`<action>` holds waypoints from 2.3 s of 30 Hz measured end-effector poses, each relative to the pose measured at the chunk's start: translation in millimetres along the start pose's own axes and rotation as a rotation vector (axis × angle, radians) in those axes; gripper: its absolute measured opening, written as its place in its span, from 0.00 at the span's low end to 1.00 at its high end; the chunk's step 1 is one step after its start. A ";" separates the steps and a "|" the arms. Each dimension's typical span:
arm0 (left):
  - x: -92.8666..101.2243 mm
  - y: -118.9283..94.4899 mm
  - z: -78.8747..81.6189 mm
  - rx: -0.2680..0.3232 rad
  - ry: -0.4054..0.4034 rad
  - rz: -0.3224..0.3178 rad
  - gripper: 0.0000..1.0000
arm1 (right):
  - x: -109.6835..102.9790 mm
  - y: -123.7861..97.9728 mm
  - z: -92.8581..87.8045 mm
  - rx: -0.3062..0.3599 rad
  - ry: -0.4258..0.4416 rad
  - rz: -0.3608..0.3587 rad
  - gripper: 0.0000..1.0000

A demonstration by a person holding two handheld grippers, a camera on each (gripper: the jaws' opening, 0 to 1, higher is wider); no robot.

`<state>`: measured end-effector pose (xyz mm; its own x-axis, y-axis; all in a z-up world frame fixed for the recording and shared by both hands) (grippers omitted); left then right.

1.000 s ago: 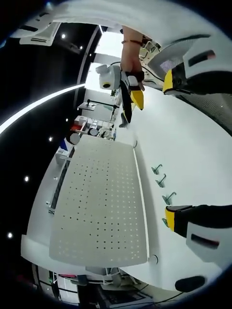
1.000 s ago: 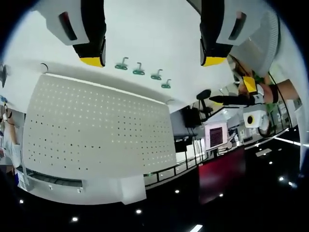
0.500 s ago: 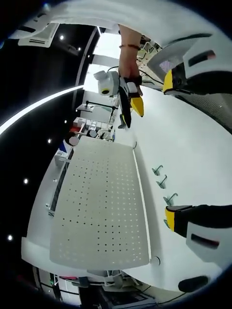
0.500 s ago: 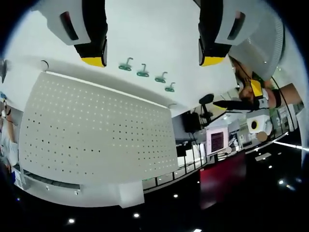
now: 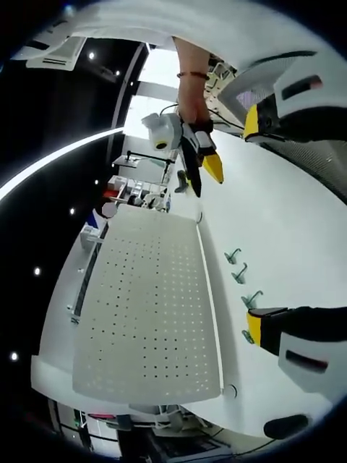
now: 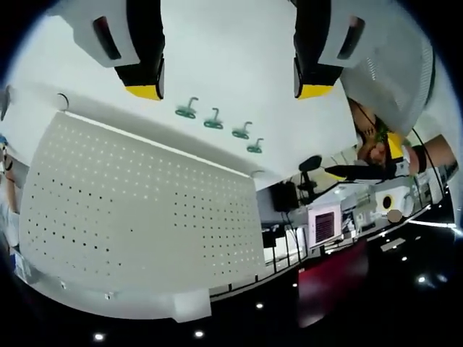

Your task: Insert the hook assembly into the mounting plate slot until the hook locks in place.

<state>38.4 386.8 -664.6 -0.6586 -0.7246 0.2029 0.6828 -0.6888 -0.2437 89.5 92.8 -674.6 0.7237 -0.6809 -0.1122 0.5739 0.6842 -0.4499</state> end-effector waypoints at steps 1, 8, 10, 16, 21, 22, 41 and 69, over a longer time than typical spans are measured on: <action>-0.1 -0.5 -0.1 0.003 -0.001 -0.001 0.97 | -0.2 1.5 -0.4 -0.002 -0.001 0.006 0.73; -0.4 -1.4 -0.5 -0.002 -0.001 -0.001 0.97 | 5.2 11.1 -2.2 -0.018 -0.003 0.022 0.72; -0.4 -1.3 -0.9 -0.004 -0.002 -0.003 0.97 | 5.9 13.1 -2.0 -0.028 -0.007 0.026 0.72; -2.2 -2.9 -1.7 -0.012 0.003 -0.002 0.97 | 13.3 16.0 0.3 -0.045 -0.023 0.026 0.71; -3.3 -3.4 -2.2 -0.014 -0.011 -0.004 0.97 | 17.7 19.0 2.8 -0.034 -0.019 0.032 0.70; -3.3 -3.4 -1.7 -0.009 -0.010 -0.005 0.97 | 17.9 19.8 3.1 -0.034 -0.021 0.033 0.70; 0.7 0.1 -2.9 -0.002 -0.032 -0.017 0.97 | 31.1 44.3 7.5 -0.092 -0.044 0.075 0.62; 7.3 4.5 -9.4 -0.018 -0.036 -0.028 0.96 | 52.0 71.6 -3.6 -0.163 -0.009 0.090 0.58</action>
<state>33.8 378.6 -673.1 -0.6656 -0.7055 0.2436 0.6580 -0.7087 -0.2546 166.9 105.4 -715.8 0.7732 -0.6158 -0.1514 0.4372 0.6906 -0.5761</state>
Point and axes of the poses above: the point that each gripper's makers call its tool centre point, and the gripper's own axes: y roughly forward along the fingers, x roughly to its right, z roughly out of its top, the point moved 9 cm from there along -y, roughly backward along the fingers, and after that the axes turned 7 degrees about z, right-handed, at the moved point
